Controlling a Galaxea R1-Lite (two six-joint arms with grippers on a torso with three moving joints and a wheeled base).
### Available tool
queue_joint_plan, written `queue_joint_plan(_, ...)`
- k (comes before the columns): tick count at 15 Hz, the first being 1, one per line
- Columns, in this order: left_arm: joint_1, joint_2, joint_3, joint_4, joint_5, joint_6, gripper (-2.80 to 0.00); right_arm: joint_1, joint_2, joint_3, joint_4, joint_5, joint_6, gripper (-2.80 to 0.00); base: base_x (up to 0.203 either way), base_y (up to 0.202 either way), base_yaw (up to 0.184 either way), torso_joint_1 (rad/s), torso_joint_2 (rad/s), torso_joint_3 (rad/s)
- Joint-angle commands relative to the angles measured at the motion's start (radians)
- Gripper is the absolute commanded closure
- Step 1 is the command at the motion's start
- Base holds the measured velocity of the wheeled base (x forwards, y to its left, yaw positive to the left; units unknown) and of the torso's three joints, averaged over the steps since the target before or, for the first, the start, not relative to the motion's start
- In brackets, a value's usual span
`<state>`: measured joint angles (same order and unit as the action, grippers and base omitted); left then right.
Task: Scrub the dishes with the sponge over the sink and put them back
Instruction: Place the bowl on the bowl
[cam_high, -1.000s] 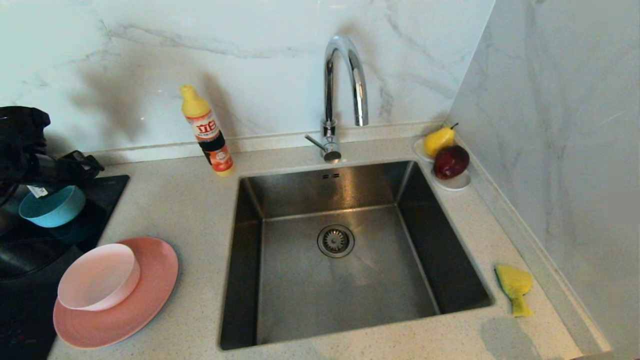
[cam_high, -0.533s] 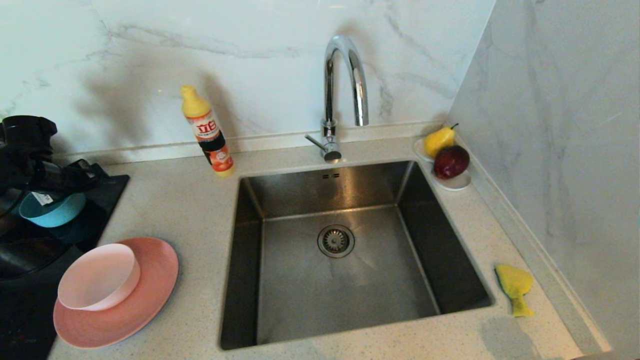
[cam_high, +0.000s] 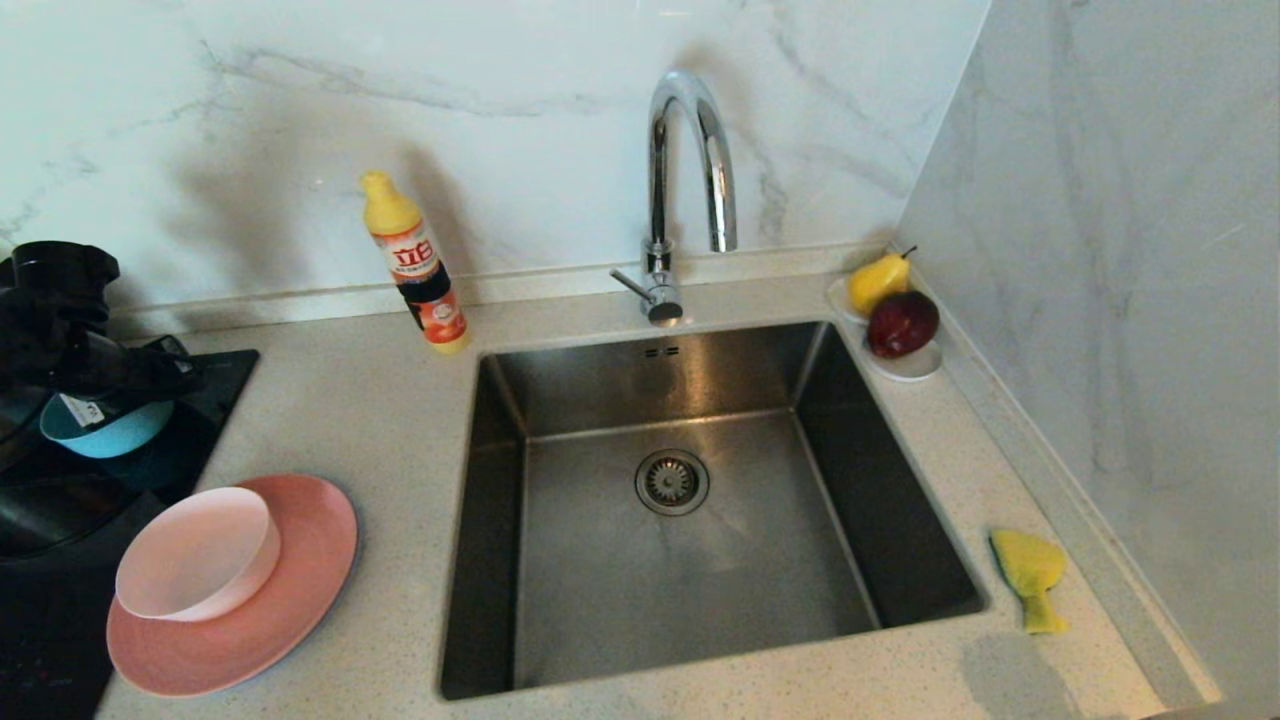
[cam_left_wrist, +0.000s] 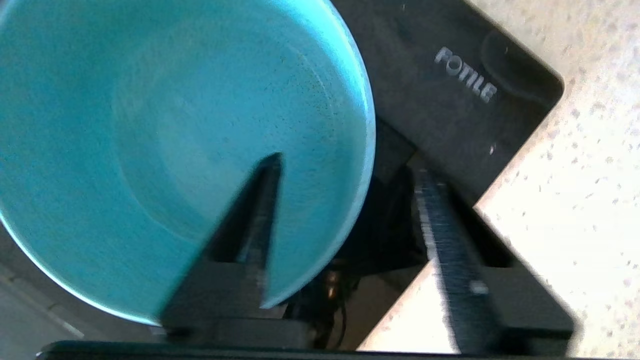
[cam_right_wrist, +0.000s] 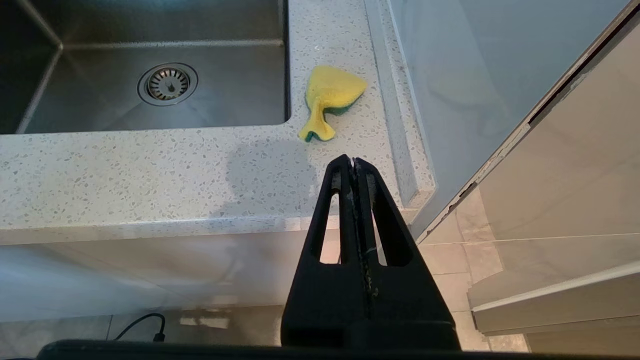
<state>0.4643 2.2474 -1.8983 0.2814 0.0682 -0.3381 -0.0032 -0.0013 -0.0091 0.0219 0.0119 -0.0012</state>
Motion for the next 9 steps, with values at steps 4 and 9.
queue_joint_plan(4,0.0,-0.039,-0.008,0.012,0.0,-0.004,0.0,0.0,0.001,0.0,0.0,0.0,0.0,0.0,0.0,0.0,0.0,0.0,0.0,0.0)
queue_joint_plan(9,-0.002,-0.149,-0.012,0.075,-0.013,0.005,0.0,0.0,0.001,0.0,0.0,0.0,0.0,0.0,0.0,0.0,0.0,0.0,0.0,0.0)
